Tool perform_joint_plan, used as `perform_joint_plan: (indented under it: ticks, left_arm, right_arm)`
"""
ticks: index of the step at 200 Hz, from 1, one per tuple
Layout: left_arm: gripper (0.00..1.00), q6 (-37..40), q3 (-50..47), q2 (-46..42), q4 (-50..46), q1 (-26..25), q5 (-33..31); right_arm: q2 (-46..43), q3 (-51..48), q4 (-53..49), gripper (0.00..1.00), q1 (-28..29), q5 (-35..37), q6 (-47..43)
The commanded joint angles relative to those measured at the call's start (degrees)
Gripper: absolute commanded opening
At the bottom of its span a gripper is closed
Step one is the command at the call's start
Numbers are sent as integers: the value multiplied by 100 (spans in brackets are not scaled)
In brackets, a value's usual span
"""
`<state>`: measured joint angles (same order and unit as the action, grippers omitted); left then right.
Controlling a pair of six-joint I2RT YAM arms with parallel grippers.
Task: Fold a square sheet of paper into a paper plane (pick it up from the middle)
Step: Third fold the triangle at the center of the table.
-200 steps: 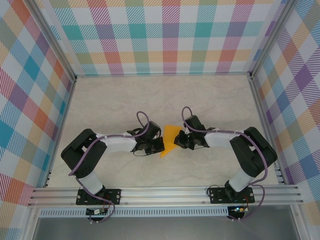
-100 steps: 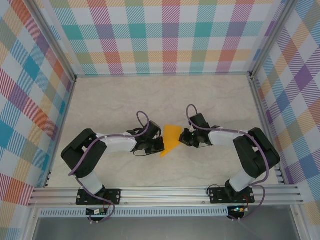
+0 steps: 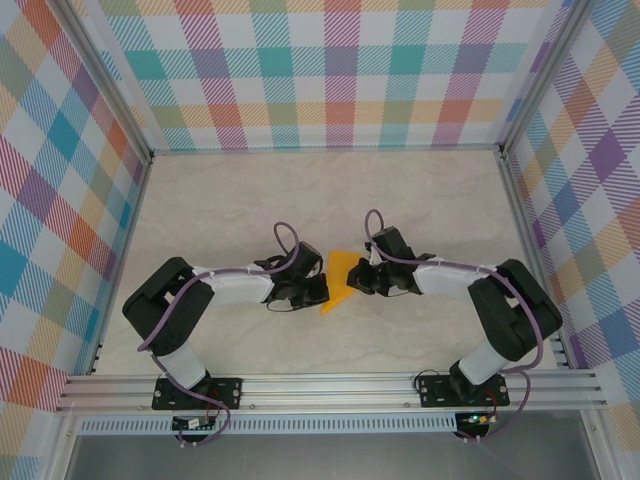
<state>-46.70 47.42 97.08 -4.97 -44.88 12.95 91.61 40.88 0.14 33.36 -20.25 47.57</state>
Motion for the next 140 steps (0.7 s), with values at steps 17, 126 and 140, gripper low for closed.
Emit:
perform_joint_plan:
  ticks: [17, 126, 140]
  left_arm:
    - [5, 100, 16, 180, -513, -55, -105]
    - [10, 377, 331, -751, -325, -64, 162]
    - [12, 315, 262, -828, -244, -73, 197]
  right_arm:
    - [427, 297, 192, 8, 100, -279, 128]
    - [709, 96, 35, 7, 100, -32, 282]
    - [718, 91, 6, 7, 100, 7, 313]
